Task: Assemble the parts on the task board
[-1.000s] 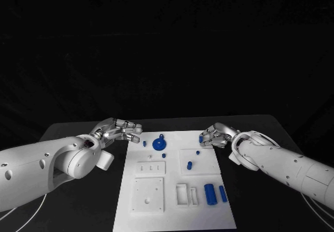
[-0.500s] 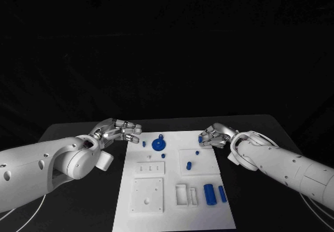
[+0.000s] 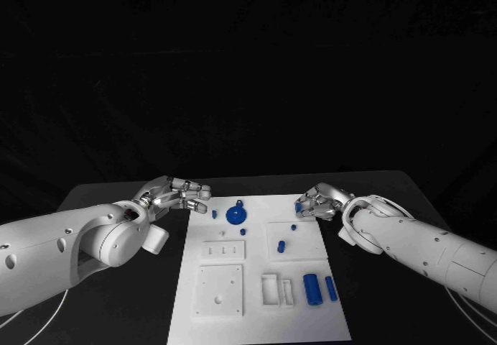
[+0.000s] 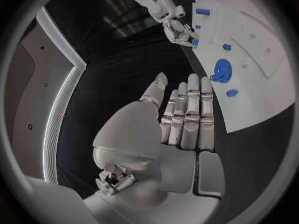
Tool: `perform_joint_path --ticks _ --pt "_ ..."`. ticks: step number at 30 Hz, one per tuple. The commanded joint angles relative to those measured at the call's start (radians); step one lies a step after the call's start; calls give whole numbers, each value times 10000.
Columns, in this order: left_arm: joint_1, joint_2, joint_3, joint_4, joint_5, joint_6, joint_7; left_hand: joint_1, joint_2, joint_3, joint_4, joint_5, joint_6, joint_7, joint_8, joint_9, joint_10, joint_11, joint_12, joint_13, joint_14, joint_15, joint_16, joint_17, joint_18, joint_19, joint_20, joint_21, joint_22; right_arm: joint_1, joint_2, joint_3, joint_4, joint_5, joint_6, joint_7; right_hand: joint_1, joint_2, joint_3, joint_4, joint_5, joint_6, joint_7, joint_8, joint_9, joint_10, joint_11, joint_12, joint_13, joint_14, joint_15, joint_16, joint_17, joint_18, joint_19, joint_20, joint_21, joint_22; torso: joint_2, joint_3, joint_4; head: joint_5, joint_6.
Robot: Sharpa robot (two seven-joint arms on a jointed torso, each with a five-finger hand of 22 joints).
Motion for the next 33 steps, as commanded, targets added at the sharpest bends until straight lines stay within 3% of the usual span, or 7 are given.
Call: perform_joint_path --ticks 1,6,13,27,33 --pt "4 10 9 31 4 145 74 28 18 -28 -49 -66 -27 16 -11 5 -52 -16 -38 -1 37 -2 33 13 8 3 32 65 10 -5 16 3 14 -76 -6 -4 -53 61 88 32 -115 131 3 -22 11 52 16 65 15 22 4 61 13 -120 617 -4 61 948 2 -3 0 1 -5" --pt "5 -1 9 40 3 148 66 28 18 -28 -49 -66 -27 16 -11 5 -52 -16 -38 -1 37 -2 33 13 8 3 32 65 10 -5 35 3 8 -87 -201 -73 -121 259 428 180 -601 386 41 -24 11 46 84 88 34 19 47 64 11 -96 618 27 67 947 -1 0 -8 5 -4" --pt "5 -10 9 41 -1 157 53 28 18 -28 -49 -66 -27 16 -11 5 -52 -16 -38 -1 37 -2 33 13 8 3 32 65 10 -5 51 3 13 -137 -456 -148 -53 287 1190 314 -1267 869 -41 -19 29 51 48 132 64 19 39 71 2 -79 615 39 65 942 -1 1 3 10 -6" --pt "6 -19 11 41 -15 151 42 55 25 -43 -54 -85 -70 27 -16 2 -48 -16 -31 1 36 -3 47 14 11 -11 34 94 17 -5 15 3 134 -158 -849 -240 -23 166 1666 349 -1336 1065 -90 -15 36 76 20 142 74 21 14 57 -10 -98 616 8 48 932 -12 13 -24 32 15" --pt "8 46 31 -79 -230 175 -156 -38 166 -46 15 -83 185 -111 22 18 685 -291 4 -2 540 -275 626 259 5 316 -189 486 213 29 -226 3 616 -284 -798 -490 -48 110 1719 329 -1173 1045 -77 -16 35 76 24 146 81 22 9 70 3 -87 619 4 53 933 -80 13 -93 80 -1"
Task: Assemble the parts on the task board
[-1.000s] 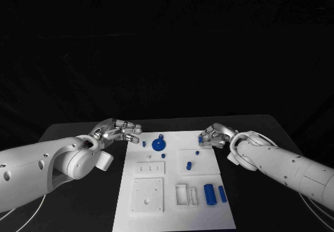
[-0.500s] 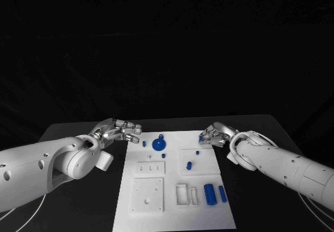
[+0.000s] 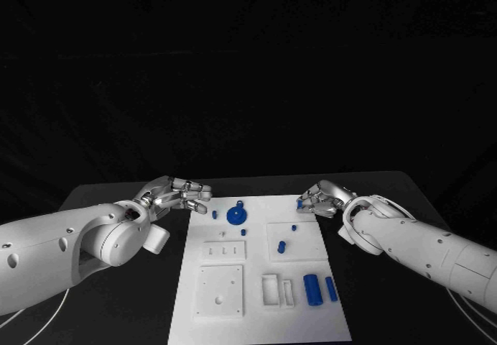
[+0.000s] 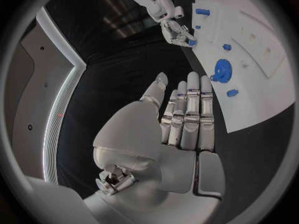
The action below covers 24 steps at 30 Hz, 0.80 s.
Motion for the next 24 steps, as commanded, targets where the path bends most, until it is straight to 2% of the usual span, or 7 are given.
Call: perform_joint_path --ticks 1,3,9,11,17,21,24 --pt "9 58 24 -53 -205 159 -134 -83 125 -23 47 -43 199 -109 13 13 462 -156 17 3 270 -129 333 151 -1 210 -77 203 103 36 -95 4 223 -213 -46 -243 -21 -59 61 35 84 47 24 33 7 23 -28 39 9 20 10 30 14 -84 618 4 2 934 -64 1 -67 38 -9" --pt "12 112 39 -122 -273 215 -367 -382 223 -112 278 -9 581 -324 97 62 1380 -502 164 51 807 -419 1100 579 -47 578 -323 604 310 98 -205 4 462 -275 7 -370 -52 -71 46 59 42 41 18 34 7 16 -36 29 4 16 5 28 14 -78 617 0 -11 930 -100 -9 -112 115 -7" --pt "65 280 61 -348 -437 610 -991 -852 7 -404 917 -61 768 -499 5 107 2575 -913 909 466 563 -937 4245 2568 -322 991 -948 1937 1108 214 -373 4 1005 -420 130 -604 -53 -93 38 74 -6 39 16 32 6 10 -39 20 -1 16 -1 32 19 -75 619 -5 7 931 -219 -9 -154 251 -63" --pt "129 379 65 -462 -479 748 -1229 -792 -84 -326 1261 -36 663 -495 -42 97 2293 -1051 2148 1489 -319 -1046 6347 3721 -332 570 -1108 3049 1868 257 -418 4 1262 -491 193 -707 -53 -93 38 74 -6 39 16 32 6 10 -39 20 -1 16 -1 32 19 -75 619 -5 7 931 -267 -7 -153 311 -69" --pt "341 709 68 -780 -694 1127 -2166 -1072 -380 -140 1760 -81 780 -587 9 235 1696 -1275 6024 4931 19 -1358 9389 5155 128 838 -1376 5626 3525 345 -428 4 2010 -735 408 -1084 -21 -113 71 77 33 35 22 34 6 20 -39 35 13 17 0 31 20 -71 619 -4 -2 924 -412 -15 -152 400 -173" --pt "418 909 67 -892 -919 1342 -2855 -1097 -506 21 1856 -74 1307 -861 83 629 1775 -1395 7075 5997 628 -1492 10259 6648 285 1001 -1464 6088 3917 364 -348 3 2372 -865 619 -1365 -61 -105 117 121 -62 19 19 32 6 10 -38 22 8 7 -5 2 -5 -67 617 -7 -22 912 -482 -7 -139 427 -238" --pt "447 1082 32 -958 -1038 1388 -3358 -1086 -652 164 1880 578 1615 -1024 116 1515 1730 -1481 7845 7107 814 -1554 10566 7504 305 976 -1521 6266 4198 371 -230 2 2644 -959 736 -1645 -67 -153 167 172 -97 7 23 30 5 7 -37 15 8 10 -9 -11 -12 -69 617 -13 -51 891 -520 -7 -146 435 -305"
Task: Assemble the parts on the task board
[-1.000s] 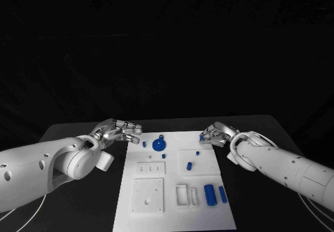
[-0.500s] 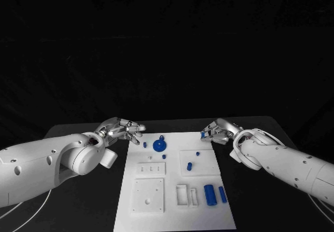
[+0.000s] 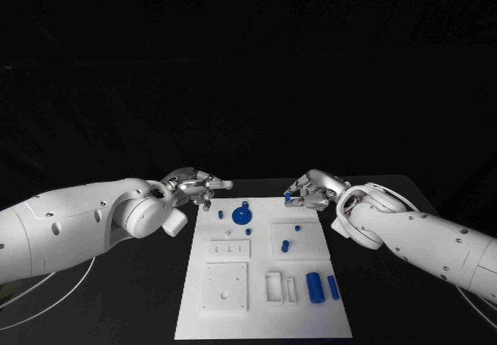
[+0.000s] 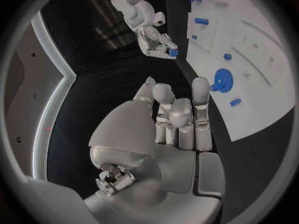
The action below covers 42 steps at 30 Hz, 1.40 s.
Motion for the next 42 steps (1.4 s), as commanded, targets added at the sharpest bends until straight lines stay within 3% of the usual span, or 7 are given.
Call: perform_joint_path --ticks 1,5,8,12,15,23,42 --pt "32 176 -33 -56 -406 515 -1256 -6 -147 72 5 536 179 -101 93 599 -28 -31 357 542 108 -20 137 409 142 -6 -90 73 144 5 115 0 267 -394 440 -688 -18 -110 15 30 -46 0 22 68 13 6 -37 18 11 9 -9 -14 -13 -67 616 -15 -56 889 -83 1 -3 14 -77" --pt "43 350 -61 -92 -517 562 -1629 -279 -169 54 89 1482 -53 -286 414 2981 -58 -114 493 1061 152 -84 91 771 104 -51 -157 77 417 8 245 0 490 -431 458 -1011 -28 -131 57 61 -68 -122 53 68 10 -5 -27 18 17 9 2 -20 -16 -53 619 -7 -56 882 -92 8 -3 -27 -130" --pt "46 458 -72 -109 -637 613 -1799 -418 -215 93 248 1542 -378 -353 496 4774 -29 -137 426 1197 187 -131 -5 888 84 -34 -159 -12 572 8 357 0 605 -442 449 -1211 -24 -163 87 60 19 -136 60 71 12 -6 -26 20 20 10 2 -21 -16 -37 618 -5 -80 870 -93 4 -15 -50 -137" --pt "46 567 -78 -115 -888 577 -1948 -593 -427 270 626 1221 -329 -333 282 5676 -16 -157 387 1285 210 -99 -79 950 85 -6 -168 -101 715 9 498 -2 701 -448 435 -1419 -25 -180 130 54 141 -124 61 72 12 1 -28 34 32 14 2 -15 -10 -26 620 -2 -77 864 -82 4 -17 -47 -169" --pt "45 649 -82 -119 -1024 524 -2060 -709 -713 493 978 578 -304 -322 146 5950 -33 -130 341 1287 207 -82 -117 960 91 -2 -152 -156 779 9 601 -5 783 -449 433 -1570 -32 -187 166 45 235 -107 58 71 13 4 -33 42 40 11 1 -15 -11 -17 619 -1 -84 856 -79 4 -21 -64 -185" --pt "40 873 -89 -134 -1323 436 -2315 -847 -1339 961 2032 212 -383 -262 -35 6499 -128 -78 267 1314 151 -41 -260 927 99 9 -110 -368 1113 5 874 -74 999 -485 448 -1951 -58 -200 195 38 347 -117 61 71 12 -6 -40 34 38 11 0 -17 -12 -4 620 0 -84 845 -64 0 -7 -121 -231" --pt "-10 1193 -92 -209 -1796 179 -2837 -1026 -1866 1027 3028 -732 -576 -212 -46 6315 -266 -31 50 1088 49 -4 -477 662 87 57 -73 -746 1522 -44 1243 -223 1110 -660 564 -2319 -108 -175 200 56 378 -113 56 71 13 -22 -44 8 21 7 -2 -45 -36 21 617 3 -136 809 -48 -8 -5 -41 -258"
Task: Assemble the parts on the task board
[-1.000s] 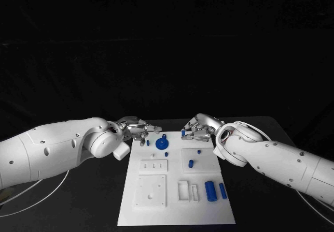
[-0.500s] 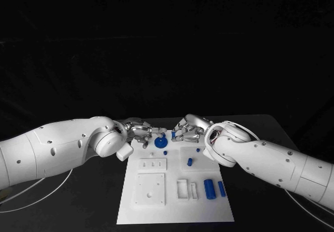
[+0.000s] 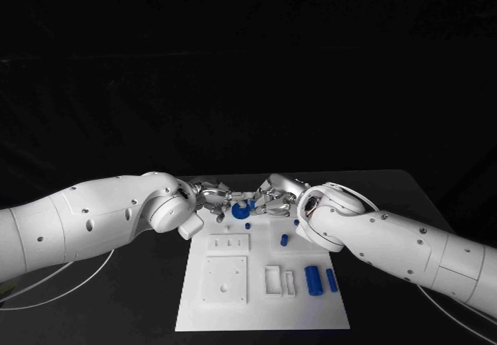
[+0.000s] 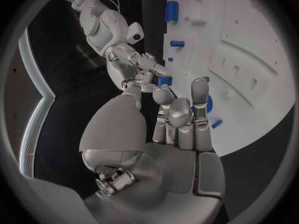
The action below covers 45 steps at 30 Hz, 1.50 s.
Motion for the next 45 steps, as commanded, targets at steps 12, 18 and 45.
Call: perform_joint_path --ticks 12,18,45 --pt "-63 192 5 -56 -953 -185 -486 14 66 53 -8 -33 -49 -9 -42 11 -118 -4 -163 -120 -92 22 -108 -112 77 53 9 -172 137 -25 126 -13 26 -166 166 -156 -107 -35 52 1 151 -8 22 38 10 -20 -49 7 -4 8 -4 -54 -24 32 617 4 -57 776 7 1 -6 -11 -35" --pt "-66 215 7 -74 -965 -174 -573 31 179 63 -113 75 -40 -7 -37 18 -107 -6 -160 -128 -82 20 -111 -116 75 78 8 -233 198 -55 203 -13 15 -157 231 -129 -114 -28 45 6 174 -1 20 40 11 -16 -50 10 -2 10 -5 -49 -19 34 619 4 -44 771 11 9 1 -9 -109" --pt "-94 347 7 -229 -1019 139 -713 -89 809 -97 -1226 34 23 -10 -40 -1 -116 -5 -124 -136 -82 22 -88 -105 54 198 8 -636 796 -117 312 -15 19 -134 275 -135 -144 -25 11 22 301 -17 21 39 10 -24 -50 -3 -10 11 -6 -61 -31 52 616 5 -68 733 6 2 -8 13 -185"
